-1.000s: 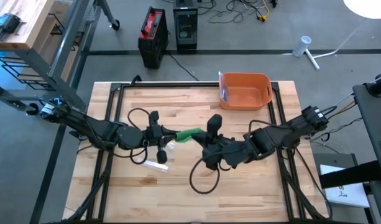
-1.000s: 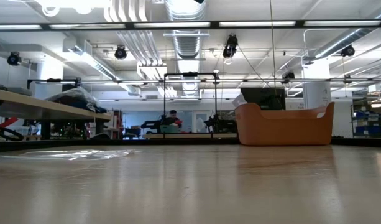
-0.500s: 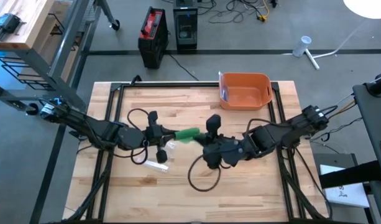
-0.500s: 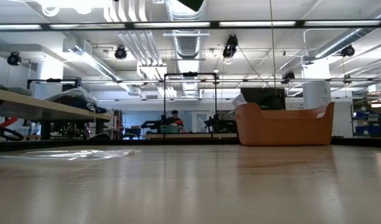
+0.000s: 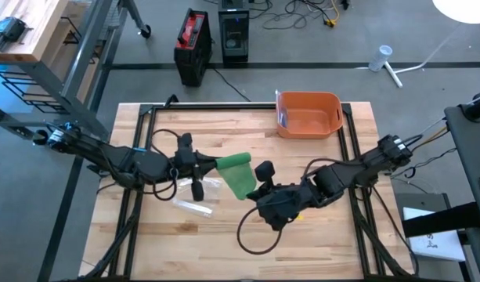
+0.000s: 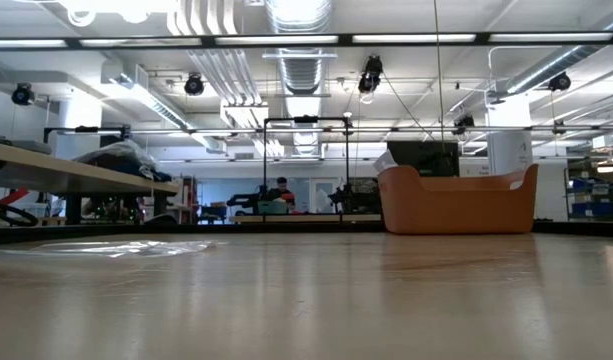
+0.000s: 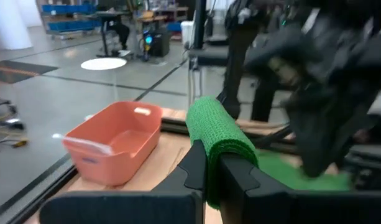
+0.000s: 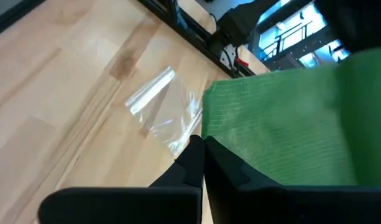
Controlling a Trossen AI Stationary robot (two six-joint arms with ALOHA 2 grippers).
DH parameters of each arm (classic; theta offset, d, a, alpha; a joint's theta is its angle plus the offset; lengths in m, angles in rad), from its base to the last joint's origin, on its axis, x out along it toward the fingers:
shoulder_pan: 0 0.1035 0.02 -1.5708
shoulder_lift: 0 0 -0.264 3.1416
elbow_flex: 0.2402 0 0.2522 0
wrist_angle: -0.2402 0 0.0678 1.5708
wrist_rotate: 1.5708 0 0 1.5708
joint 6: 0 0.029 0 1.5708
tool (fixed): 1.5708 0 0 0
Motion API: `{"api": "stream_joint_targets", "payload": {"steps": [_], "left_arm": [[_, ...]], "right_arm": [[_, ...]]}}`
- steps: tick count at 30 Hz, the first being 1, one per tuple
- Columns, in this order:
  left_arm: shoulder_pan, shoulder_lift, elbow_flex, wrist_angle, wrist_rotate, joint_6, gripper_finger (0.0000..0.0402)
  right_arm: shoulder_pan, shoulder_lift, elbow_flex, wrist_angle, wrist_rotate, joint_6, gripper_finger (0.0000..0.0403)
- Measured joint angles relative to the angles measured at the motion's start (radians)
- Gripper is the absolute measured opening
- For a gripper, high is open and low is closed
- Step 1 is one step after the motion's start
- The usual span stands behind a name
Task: Roll bandage
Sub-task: Roll the green bandage
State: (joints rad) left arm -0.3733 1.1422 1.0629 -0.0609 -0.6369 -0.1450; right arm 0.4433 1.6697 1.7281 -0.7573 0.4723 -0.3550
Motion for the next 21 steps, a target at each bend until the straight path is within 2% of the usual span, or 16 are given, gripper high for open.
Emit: {"api": "stream_joint_targets", "payload": {"steps": [7,13,18,21], "left_arm": [[0.0,-0.001,0.005,0.046,0.044,-0.06,0.0007],[0.002,-0.005,0.005,0.094,-0.012,-0.083,0.0007],[0.002,-0.023,0.006,0.134,-0.024,-0.054,0.0007],[0.002,-0.03,0.006,0.084,-0.027,-0.031,0.0007]], "right_arm": [[-0.001,0.015,-0.004,0.062,0.031,-0.004,0.0],[-0.001,0.015,-0.036,0.169,-0.109,-0.01,0.0],[-0.005,0.015,-0.068,0.183,-0.098,-0.004,0.0],[0.0,0.014,-0.072,0.186,-0.033,-0.015,0.0]]}}
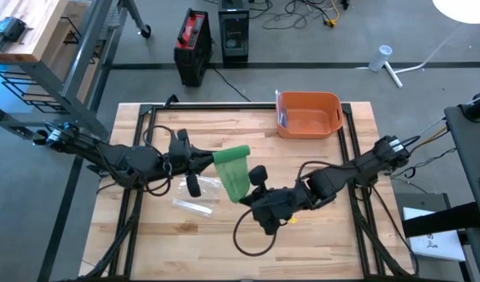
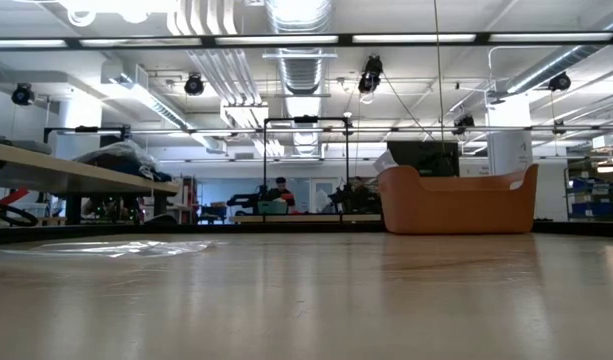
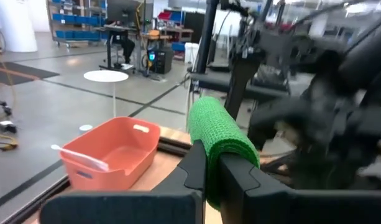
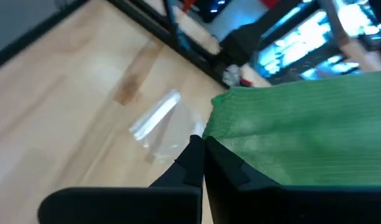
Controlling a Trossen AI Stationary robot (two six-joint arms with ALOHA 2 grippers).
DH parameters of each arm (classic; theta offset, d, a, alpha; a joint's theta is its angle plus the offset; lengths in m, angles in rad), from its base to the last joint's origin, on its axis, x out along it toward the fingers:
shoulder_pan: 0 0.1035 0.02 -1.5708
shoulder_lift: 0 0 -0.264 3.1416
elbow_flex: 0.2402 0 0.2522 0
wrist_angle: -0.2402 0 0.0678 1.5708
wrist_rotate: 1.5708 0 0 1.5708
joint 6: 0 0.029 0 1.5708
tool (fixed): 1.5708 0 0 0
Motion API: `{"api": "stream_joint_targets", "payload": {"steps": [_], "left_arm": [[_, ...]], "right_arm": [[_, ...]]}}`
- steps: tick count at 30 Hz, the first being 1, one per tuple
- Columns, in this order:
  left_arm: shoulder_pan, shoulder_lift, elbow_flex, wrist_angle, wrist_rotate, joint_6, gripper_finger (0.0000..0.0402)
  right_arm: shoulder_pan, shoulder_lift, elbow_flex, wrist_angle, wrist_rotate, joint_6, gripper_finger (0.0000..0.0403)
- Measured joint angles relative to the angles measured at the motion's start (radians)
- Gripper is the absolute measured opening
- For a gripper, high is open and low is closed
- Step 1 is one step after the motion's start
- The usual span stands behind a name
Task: Roll bandage
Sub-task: Roll the green bandage
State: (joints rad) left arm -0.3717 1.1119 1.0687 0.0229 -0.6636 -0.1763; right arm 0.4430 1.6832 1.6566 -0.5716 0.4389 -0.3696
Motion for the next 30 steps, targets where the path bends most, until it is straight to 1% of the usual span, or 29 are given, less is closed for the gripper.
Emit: {"api": "stream_joint_targets", "payload": {"steps": [6,11,17,24,30], "left_arm": [[0.001,0.0,0.0,-0.103,-0.009,0.044,0.0007],[0.002,0.02,0.0,-0.193,-0.011,0.009,0.0007],[0.002,0.048,0.0,-0.286,-0.008,-0.051,0.0007],[0.002,0.077,0.0,-0.31,0.004,-0.073,0.0007],[0.002,0.08,-0.001,-0.308,0.077,-0.077,0.0007]], "right_arm": [[0.004,-0.017,0.026,0.002,0.067,-0.041,0.0],[0.004,-0.019,0.069,0.015,0.231,-0.097,0.0],[-0.004,-0.019,0.118,0.037,0.331,-0.174,0.0],[-0.035,-0.019,0.139,0.032,0.347,-0.192,0.0],[-0.079,-0.019,0.122,0.011,0.347,-0.195,0.0]]}}
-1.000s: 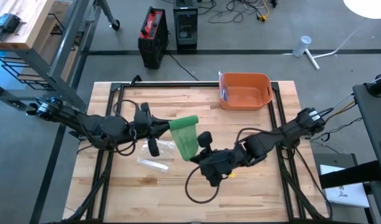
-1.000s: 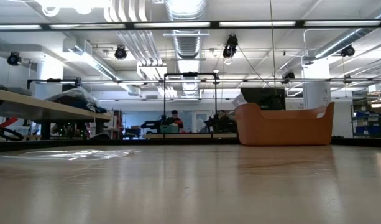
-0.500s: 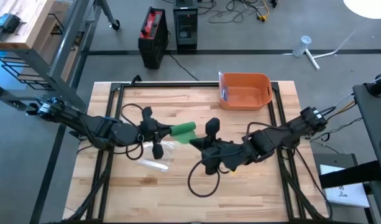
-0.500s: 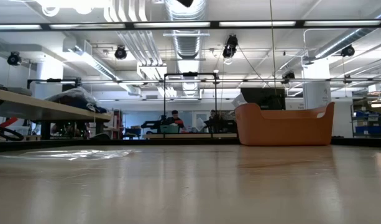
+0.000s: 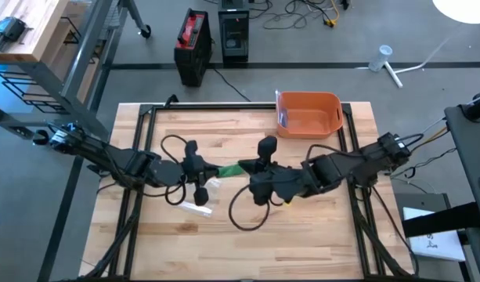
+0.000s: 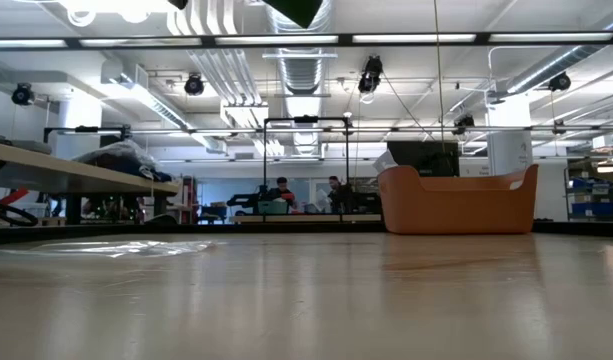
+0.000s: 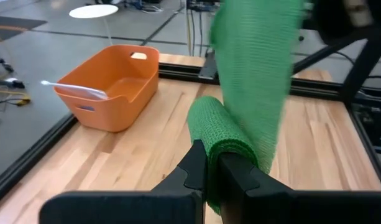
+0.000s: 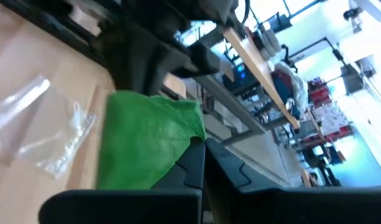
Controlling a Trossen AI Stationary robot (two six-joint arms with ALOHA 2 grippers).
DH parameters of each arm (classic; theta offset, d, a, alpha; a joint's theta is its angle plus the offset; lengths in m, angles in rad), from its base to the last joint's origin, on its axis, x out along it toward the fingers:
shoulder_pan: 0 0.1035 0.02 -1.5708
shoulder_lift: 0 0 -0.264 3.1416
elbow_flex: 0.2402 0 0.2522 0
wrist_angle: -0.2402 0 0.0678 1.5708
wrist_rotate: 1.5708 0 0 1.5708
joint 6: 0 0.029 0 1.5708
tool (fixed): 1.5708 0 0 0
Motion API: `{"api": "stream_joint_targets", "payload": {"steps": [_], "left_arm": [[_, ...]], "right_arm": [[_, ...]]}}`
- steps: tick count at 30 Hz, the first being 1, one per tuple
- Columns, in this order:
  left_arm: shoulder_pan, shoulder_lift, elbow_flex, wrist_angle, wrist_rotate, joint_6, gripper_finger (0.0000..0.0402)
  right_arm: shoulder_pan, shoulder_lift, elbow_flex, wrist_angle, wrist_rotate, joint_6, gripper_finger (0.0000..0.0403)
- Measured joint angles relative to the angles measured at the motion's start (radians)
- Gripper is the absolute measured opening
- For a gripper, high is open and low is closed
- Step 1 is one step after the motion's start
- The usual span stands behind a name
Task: Roll bandage
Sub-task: Roll the green bandage
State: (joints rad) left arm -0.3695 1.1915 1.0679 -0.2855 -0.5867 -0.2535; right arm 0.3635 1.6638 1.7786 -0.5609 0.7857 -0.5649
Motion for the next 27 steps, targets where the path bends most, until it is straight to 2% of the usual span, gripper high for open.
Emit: {"api": "stream_joint_targets", "payload": {"steps": [7,9,17,24,27], "left_arm": [[-0.01,0.0,0.0,0.001,0.049,-0.002,0.0007],[-0.009,0.0,-0.001,0.0,0.035,-0.005,0.0007],[-0.001,-0.016,-0.002,0.005,-0.109,-0.043,0.0007],[0.01,-0.096,-0.002,0.064,-0.163,-0.058,0.0007],[0.009,-0.134,-0.002,0.107,-0.157,-0.046,0.0007]], "right_arm": [[-0.087,0.0,-0.011,-0.04,-0.005,0.043,0.0],[-0.1,0.0,-0.018,-0.041,-0.014,0.052,0.0],[-0.038,-0.001,-0.018,-0.062,-0.243,0.136,0.0],[0.017,0.017,-0.031,-0.148,-0.38,0.26,0.0],[0.022,0.038,-0.062,-0.134,-0.391,0.29,0.0]]}}
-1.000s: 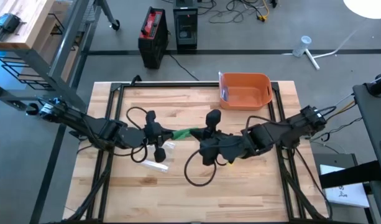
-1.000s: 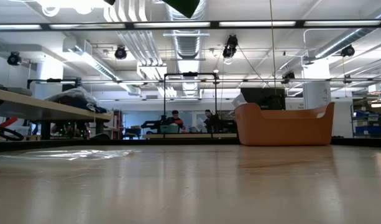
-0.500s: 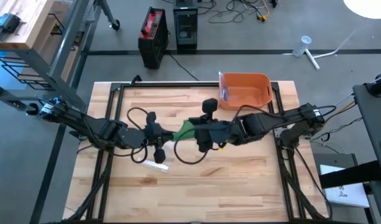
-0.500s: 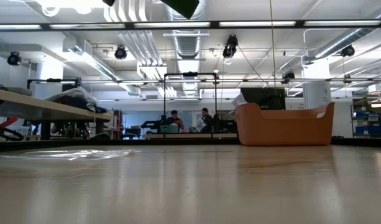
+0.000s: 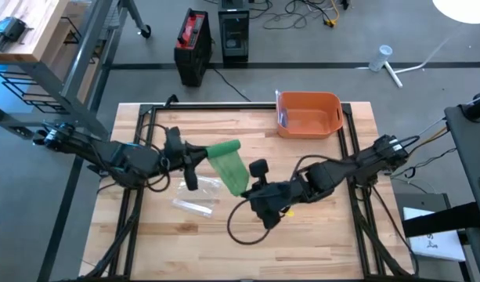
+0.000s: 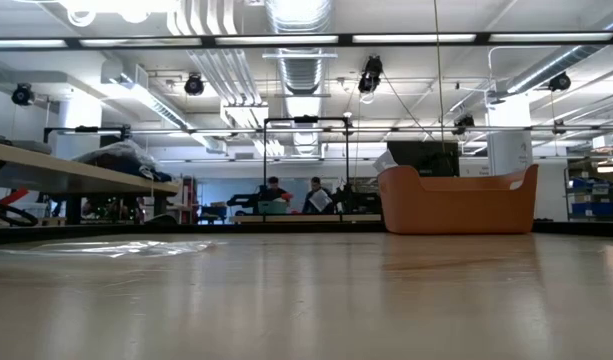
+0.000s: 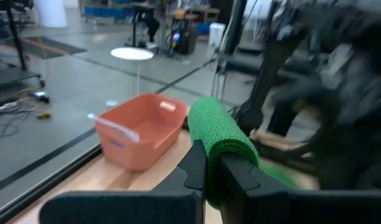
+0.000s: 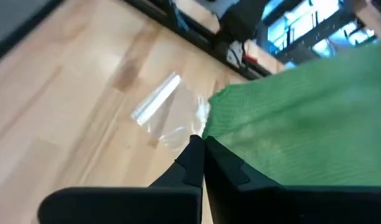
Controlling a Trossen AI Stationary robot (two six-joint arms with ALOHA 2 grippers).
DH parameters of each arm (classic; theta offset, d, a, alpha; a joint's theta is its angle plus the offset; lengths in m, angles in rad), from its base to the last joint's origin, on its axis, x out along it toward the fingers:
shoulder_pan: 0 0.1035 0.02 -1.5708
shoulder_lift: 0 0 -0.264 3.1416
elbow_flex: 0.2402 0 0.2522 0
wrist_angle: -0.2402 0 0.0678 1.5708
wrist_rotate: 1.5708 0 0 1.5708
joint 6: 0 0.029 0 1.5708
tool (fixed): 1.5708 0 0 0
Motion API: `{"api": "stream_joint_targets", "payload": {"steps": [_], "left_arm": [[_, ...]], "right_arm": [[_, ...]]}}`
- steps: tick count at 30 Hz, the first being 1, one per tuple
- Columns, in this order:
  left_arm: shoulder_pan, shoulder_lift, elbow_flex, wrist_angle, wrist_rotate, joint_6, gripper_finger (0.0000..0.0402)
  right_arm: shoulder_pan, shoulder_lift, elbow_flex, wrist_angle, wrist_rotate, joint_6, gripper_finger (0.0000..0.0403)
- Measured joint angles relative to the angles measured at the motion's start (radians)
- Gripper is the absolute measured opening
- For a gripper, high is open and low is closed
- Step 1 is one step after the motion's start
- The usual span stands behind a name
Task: Roll bandage
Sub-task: Roll the green bandage
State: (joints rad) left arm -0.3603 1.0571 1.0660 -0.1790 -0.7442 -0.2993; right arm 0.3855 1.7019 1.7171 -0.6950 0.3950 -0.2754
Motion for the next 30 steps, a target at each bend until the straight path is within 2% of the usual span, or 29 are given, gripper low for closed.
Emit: {"api": "stream_joint_targets", "payload": {"steps": [2,7,14,18,22,27,30], "left_arm": [[0.0,-0.017,0.0,0.013,0.012,0.002,0.0007],[0.0,-0.032,0.0,0.054,0.069,0.044,0.0007],[0.0,-0.032,0.0,0.17,0.187,0.107,0.0007],[0.0,-0.033,0.0,0.19,0.186,0.106,0.0007],[0.0,-0.031,0.0,0.237,0.181,0.107,0.0007],[0.0,-0.018,0.0,0.34,0.177,0.107,0.0007],[0.0,-0.01,0.0,0.393,0.177,0.106,0.0007]], "right_arm": [[-0.003,0.014,-0.03,0.033,0.034,0.02,0.0],[0.004,0.034,-0.091,0.109,0.295,0.0,0.0],[0.007,0.034,-0.159,0.262,0.38,-0.014,0.004],[0.011,0.034,-0.213,0.357,0.435,-0.098,0.0079],[0.036,0.033,-0.233,0.404,0.456,-0.223,0.0115],[0.105,0.032,-0.251,0.558,0.687,-0.498,0.0141],[0.14,0.032,-0.256,0.674,0.776,-0.69,0.0144]]}}
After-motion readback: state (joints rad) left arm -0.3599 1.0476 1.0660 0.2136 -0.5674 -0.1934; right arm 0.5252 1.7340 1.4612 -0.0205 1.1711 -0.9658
